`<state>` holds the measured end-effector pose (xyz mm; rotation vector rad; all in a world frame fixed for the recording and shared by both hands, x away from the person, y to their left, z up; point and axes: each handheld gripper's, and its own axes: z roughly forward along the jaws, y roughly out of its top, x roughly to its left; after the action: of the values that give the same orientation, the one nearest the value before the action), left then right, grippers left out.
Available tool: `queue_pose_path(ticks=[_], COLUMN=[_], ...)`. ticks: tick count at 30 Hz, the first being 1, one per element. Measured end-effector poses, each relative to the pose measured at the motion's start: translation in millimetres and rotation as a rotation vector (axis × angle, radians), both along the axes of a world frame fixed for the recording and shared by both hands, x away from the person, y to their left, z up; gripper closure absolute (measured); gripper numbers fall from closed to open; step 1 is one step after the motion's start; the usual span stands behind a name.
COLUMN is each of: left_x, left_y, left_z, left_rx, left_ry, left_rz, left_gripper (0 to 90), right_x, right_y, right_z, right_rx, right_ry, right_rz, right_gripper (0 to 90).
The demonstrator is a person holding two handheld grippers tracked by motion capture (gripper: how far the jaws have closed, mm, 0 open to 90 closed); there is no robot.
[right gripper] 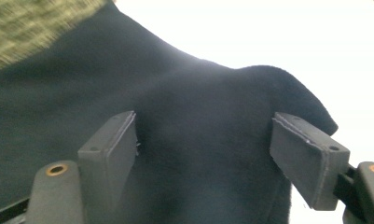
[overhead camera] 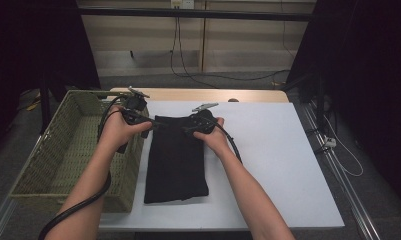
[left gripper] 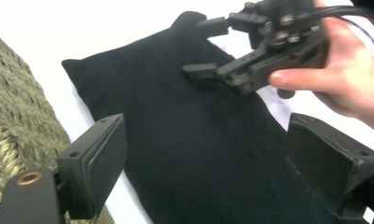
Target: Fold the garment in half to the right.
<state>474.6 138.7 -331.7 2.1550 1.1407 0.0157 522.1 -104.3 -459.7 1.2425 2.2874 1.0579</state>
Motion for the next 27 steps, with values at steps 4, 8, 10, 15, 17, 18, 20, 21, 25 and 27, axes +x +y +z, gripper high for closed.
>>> queue_pose_path(ticks=[4,8,10,15,17,18,20,21,25,27], left_x=[2.0,1.7,1.2,0.3,0.3,0.2,-0.3,-0.3,-2.5,-2.1], left_y=[0.2,-0.5,-0.4,0.9,1.0,1.2,0.8,0.9,-2.1,-2.8], left_z=[-2.6,-3.3,-2.7,-1.5,-1.5,-1.7,-2.3,-2.5,-3.1,-2.5], left_rx=[0.006,0.004,0.001,-0.002,0.006,-0.004,-0.002,0.002,-0.002,0.002], left_ry=[0.0,0.001,0.001,-0.009,-0.011,-0.008,-0.005,-0.007,0.002,-0.008], left_rz=[-0.006,-0.005,-0.009,0.006,-0.002,-0.002,0.002,0.004,0.008,-0.006], left_gripper=[13.5,13.6,13.7,13.9,13.9,13.9,13.9,13.9,13.9,14.0], right_x=[4.3,7.2,7.3,2.9,2.5,2.1,0.2,-1.7,-3.4,-4.2], right_y=[-1.9,-0.7,2.2,10.4,10.1,10.1,11.5,12.5,8.1,4.5], right_z=[-6.7,-6.7,-6.9,-5.4,-4.2,-3.8,-3.7,-3.7,-5.5,-4.0], right_rx=[0.038,0.033,0.015,0.014,0.023,0.031,0.07,0.073,0.113,0.122], right_ry=[0.021,0.027,0.019,-0.001,0.007,0.011,0.034,0.043,0.032,0.045], right_rz=[-0.025,-0.004,-0.007,0.007,0.012,0.021,0.036,0.027,0.018,0.014], right_gripper=[14.5,14.6,17.0,37.4,49.4,56.3,71.6,73.2,75.9,76.1])
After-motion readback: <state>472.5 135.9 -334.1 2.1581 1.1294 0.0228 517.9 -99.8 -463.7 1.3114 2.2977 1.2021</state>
